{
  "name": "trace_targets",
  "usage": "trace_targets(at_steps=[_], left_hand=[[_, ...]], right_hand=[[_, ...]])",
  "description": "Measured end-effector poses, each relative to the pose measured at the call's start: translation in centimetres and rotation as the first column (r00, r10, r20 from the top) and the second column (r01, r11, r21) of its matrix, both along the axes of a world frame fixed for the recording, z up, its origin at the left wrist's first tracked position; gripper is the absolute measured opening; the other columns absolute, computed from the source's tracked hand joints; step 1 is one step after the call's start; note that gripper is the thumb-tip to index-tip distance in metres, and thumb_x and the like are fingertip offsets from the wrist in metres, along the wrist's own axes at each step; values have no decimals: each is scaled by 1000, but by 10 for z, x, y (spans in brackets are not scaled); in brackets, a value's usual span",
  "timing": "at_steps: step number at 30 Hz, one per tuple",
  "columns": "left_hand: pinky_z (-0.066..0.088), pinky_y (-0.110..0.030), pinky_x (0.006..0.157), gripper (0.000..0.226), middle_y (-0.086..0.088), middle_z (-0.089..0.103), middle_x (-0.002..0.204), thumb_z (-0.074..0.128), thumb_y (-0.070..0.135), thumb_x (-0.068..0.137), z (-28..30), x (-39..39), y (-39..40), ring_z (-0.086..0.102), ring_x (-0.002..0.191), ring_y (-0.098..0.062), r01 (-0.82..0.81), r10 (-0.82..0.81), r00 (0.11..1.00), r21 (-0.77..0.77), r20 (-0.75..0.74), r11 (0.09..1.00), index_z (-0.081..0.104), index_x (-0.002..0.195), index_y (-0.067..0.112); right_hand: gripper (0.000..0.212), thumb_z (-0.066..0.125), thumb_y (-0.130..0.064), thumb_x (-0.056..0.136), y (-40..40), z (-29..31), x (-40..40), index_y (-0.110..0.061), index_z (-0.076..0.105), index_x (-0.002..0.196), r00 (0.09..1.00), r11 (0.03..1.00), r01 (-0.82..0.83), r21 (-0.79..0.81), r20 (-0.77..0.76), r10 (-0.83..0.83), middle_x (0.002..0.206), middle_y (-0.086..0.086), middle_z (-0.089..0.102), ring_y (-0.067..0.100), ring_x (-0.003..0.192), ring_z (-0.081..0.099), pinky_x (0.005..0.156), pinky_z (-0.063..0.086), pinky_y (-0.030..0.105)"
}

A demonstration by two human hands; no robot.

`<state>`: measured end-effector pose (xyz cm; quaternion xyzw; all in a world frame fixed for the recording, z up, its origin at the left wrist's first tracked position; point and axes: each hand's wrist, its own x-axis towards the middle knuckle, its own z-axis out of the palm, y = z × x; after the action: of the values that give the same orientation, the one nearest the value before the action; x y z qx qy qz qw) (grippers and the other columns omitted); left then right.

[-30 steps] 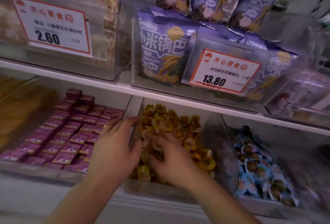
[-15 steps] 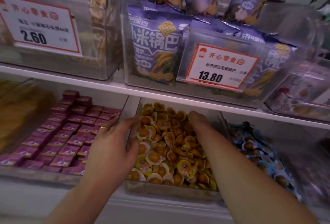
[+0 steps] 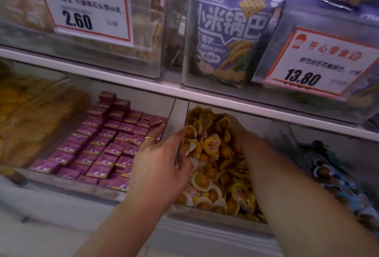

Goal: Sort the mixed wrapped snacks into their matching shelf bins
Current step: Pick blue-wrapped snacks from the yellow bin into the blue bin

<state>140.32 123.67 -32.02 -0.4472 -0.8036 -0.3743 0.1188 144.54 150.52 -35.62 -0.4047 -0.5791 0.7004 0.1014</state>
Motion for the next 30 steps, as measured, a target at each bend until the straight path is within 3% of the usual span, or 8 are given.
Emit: trace_targets(at_steps=[6, 10, 14, 17, 21, 25, 28, 30], left_hand=[[56, -37, 68, 52, 1, 73, 78, 72, 13, 74, 0, 1, -2, 66, 99, -38, 8, -8, 999, -11, 33, 1000, 68, 126, 20], [56, -39, 73, 55, -5, 75, 87, 72, 12, 72, -1, 0, -2, 65, 104, -40, -2, 4, 997, -27, 72, 1000, 68, 126, 19], [53, -45, 92, 51, -5, 75, 106, 66, 15, 77, -2, 0, -1, 61, 118, -36, 9, -7, 996, -24, 91, 1000, 67, 127, 16], [32, -57, 112, 48, -4, 67, 127, 57, 21, 77, -2, 2, 0, 49, 134, -33, -46, 43, 997, -55, -64, 997, 67, 124, 15], [21, -57, 118, 45, -8, 53, 141, 58, 23, 81, -3, 23, 4, 35, 144, -30, 119, -103, 963, 49, -249, 992, 64, 125, 17], [34, -52, 114, 43, -1, 51, 145, 52, 38, 90, -18, 61, 11, 42, 140, -24, 306, -323, 936, -128, -138, 943, 61, 131, 26], [45, -51, 101, 40, 3, 58, 130, 52, 47, 86, -20, 66, 14, 62, 111, -21, 263, -308, 944, -292, -120, 920, 66, 121, 31], [48, -48, 92, 29, 6, 58, 113, 54, 46, 84, -18, 63, 15, 63, 91, -18, 280, -313, 946, -281, -80, 918, 70, 103, 31]], right_hand=[[15, 66, -23, 91, 10, 2, 14, -16, 75, 101, 993, 948, -122, 294, 37, 116, 96, 11, 75, 27, 84, 73, 71, 61, 39], [20, 55, -25, 96, 9, 14, 22, -15, 68, 84, 999, 994, -27, 105, 27, 24, 72, 7, 64, 22, 65, 59, 69, 50, 35], [24, 51, -25, 95, -6, 39, 32, -7, 60, 82, 986, 981, -151, -123, 46, 158, 48, 8, 53, 19, 39, 51, 44, 47, 24], [32, 62, -16, 79, -27, 58, 40, -5, 58, 108, 975, 962, -223, -158, -46, 219, 67, 14, 60, 23, 55, 59, 57, 53, 27], [33, 53, -23, 72, -41, 72, 62, 2, 71, 85, 930, 926, -368, -83, -14, 368, 91, 21, 68, 27, 78, 61, 80, 49, 34], [40, 50, -30, 78, -53, 79, 100, -12, 80, 96, 835, 822, -547, 161, 173, 522, 117, 13, 72, 22, 110, 64, 103, 45, 30], [38, 45, -36, 79, -65, 82, 126, -44, 75, 101, 742, 608, -668, 428, 437, 508, 114, -12, 70, -5, 106, 61, 96, 46, 18], [41, 42, -33, 85, -72, 78, 138, -43, 70, 113, 657, 415, -753, 510, 553, 512, 124, -18, 65, -5, 118, 54, 104, 39, 15]])
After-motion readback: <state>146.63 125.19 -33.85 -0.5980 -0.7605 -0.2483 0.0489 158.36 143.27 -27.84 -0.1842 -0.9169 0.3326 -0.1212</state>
